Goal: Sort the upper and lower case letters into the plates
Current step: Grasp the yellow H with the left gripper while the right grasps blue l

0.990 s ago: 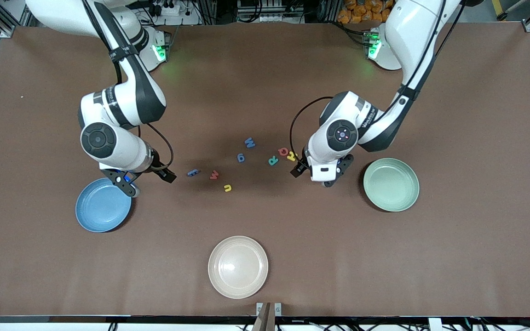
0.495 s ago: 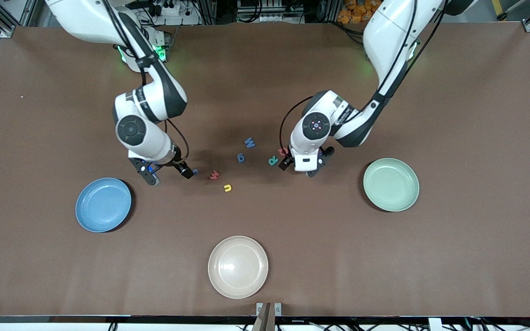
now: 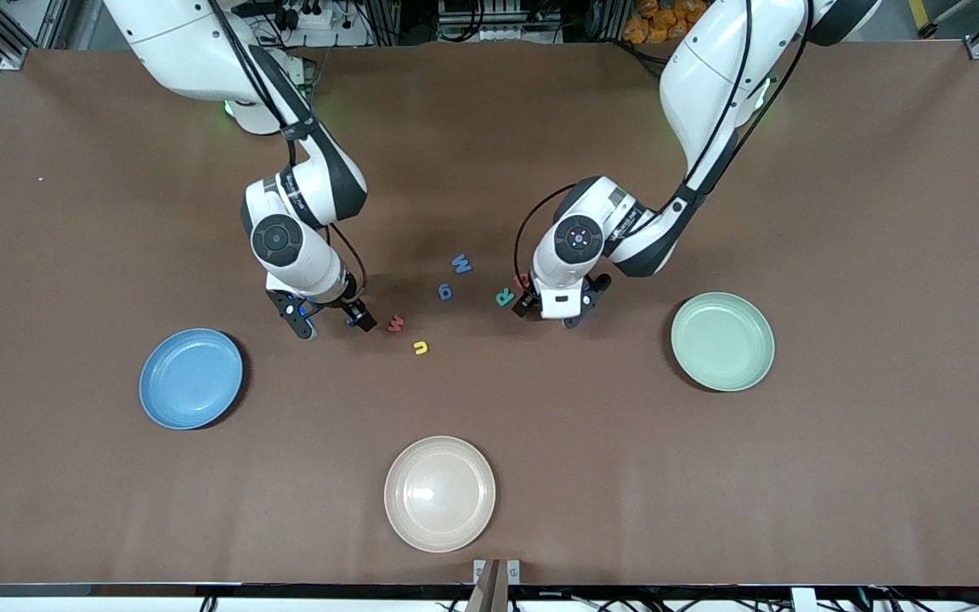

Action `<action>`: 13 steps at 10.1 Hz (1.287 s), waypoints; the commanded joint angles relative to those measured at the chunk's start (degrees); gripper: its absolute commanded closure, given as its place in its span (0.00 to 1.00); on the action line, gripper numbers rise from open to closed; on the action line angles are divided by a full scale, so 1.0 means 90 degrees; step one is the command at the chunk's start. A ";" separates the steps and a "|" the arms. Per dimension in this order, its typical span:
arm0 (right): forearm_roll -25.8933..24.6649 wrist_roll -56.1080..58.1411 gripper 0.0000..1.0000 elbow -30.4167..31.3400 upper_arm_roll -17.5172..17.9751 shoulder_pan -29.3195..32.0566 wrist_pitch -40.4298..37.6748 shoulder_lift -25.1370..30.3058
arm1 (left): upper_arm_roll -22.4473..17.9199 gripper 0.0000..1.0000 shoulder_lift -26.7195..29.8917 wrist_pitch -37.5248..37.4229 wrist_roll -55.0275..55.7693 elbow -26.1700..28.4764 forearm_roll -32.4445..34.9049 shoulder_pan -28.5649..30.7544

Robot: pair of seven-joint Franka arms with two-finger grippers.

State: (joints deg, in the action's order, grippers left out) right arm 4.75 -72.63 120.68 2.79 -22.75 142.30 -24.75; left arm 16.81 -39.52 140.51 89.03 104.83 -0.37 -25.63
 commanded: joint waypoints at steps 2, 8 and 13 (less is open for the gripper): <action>0.0078 -0.0046 0.00 -0.0040 -0.0017 0.0087 0.0242 -0.0121 | -0.0061 0.15 0.0026 0.0110 0.0283 0.0080 0.0177 -0.0082; 0.0107 -0.0075 0.00 -0.0059 -0.0017 0.0086 0.0585 -0.0414 | -0.0070 0.35 0.0016 0.0110 0.0303 0.0080 0.0206 -0.0092; 0.0117 -0.0085 0.51 -0.0157 -0.0017 0.0057 0.0595 -0.0502 | -0.0061 0.50 -0.0003 0.0110 0.0303 0.0071 0.0226 -0.0082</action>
State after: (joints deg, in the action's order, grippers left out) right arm 4.75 -72.79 120.44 2.38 -22.26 147.27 -28.42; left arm 16.81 -39.03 140.87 89.46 104.89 -0.21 -25.68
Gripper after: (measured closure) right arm 0.123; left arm 0.476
